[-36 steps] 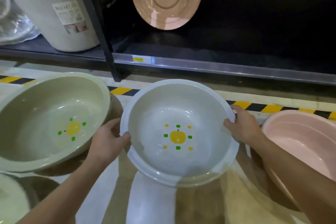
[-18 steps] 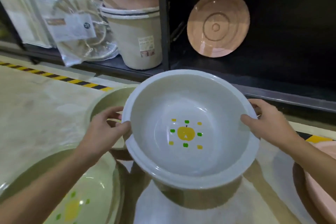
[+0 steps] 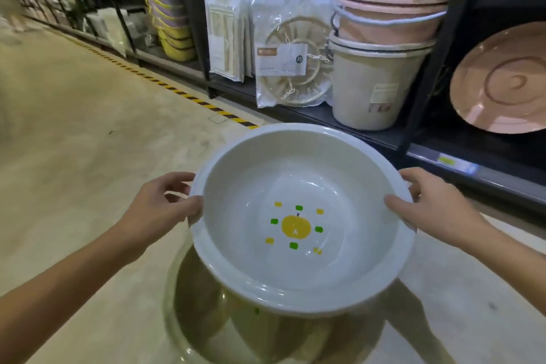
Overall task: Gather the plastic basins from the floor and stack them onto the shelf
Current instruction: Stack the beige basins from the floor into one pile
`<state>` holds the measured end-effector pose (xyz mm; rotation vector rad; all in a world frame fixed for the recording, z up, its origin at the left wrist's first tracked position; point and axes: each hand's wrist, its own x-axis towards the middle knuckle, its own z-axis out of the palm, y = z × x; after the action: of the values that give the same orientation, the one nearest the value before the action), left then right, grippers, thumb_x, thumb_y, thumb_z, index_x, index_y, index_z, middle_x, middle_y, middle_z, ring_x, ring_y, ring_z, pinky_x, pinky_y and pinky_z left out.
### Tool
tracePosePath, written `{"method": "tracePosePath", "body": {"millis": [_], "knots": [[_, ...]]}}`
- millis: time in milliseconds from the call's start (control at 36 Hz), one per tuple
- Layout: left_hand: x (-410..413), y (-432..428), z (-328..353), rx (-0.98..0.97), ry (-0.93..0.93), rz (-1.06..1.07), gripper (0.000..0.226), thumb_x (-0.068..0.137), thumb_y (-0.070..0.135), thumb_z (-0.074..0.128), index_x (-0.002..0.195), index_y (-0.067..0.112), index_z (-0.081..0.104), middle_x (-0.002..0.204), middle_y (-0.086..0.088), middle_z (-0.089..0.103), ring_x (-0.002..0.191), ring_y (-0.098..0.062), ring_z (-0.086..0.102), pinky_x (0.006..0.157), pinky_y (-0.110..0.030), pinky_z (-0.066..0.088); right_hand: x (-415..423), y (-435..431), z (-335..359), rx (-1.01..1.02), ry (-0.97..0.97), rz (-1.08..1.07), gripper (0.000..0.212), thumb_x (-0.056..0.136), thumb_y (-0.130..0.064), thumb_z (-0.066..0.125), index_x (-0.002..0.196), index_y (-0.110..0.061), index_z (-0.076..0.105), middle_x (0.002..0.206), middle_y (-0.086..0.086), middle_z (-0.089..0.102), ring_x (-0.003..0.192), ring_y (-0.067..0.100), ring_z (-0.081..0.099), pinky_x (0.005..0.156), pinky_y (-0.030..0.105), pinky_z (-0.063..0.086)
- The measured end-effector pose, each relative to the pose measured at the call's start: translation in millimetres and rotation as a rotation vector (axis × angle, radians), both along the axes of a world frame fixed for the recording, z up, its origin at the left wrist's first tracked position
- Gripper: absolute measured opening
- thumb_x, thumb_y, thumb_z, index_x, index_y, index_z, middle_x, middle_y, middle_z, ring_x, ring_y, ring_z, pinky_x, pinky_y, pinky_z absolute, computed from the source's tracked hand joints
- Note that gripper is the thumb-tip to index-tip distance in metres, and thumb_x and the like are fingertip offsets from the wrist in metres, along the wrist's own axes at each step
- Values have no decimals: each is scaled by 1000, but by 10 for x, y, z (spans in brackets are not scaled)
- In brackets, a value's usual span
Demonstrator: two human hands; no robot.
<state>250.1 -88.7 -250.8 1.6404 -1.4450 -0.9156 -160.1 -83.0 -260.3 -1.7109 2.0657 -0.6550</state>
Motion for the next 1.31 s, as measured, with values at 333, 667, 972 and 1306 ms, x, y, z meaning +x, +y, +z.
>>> {"method": "tracePosePath", "body": {"millis": [333,667,972,1306], "knots": [[776,366,-536,86,65,155,51,60,23,72,111,24,69,97,-8,67,66,-15,68,69,-35,55,777,-16,-517,92,-39,159,36,85,-37,66,118,-32,53,72,-6,69,67,7,67,57,29,54],[903,592,-1019,192,56,206,51,72,11,77,121,17,65,95,-8,67,64,-19,68,66,-31,54,972,76,-908,143,83,234,39,86,-44,60,120,-32,48,83,-17,69,77,6,65,69,36,57],[799,684,-1240,259,46,192,58,59,28,73,117,24,65,94,-2,65,66,-20,69,70,-39,59,922,44,-1105,150,176,246,39,87,-43,59,121,-31,44,94,-16,66,82,10,65,66,35,56],[730,716,-1434,261,-42,170,47,75,16,77,120,25,65,97,3,68,67,-16,69,68,-34,58,919,99,-1354,229,246,262,42,92,-46,53,127,-29,36,99,-9,62,81,17,61,62,32,47]]}}
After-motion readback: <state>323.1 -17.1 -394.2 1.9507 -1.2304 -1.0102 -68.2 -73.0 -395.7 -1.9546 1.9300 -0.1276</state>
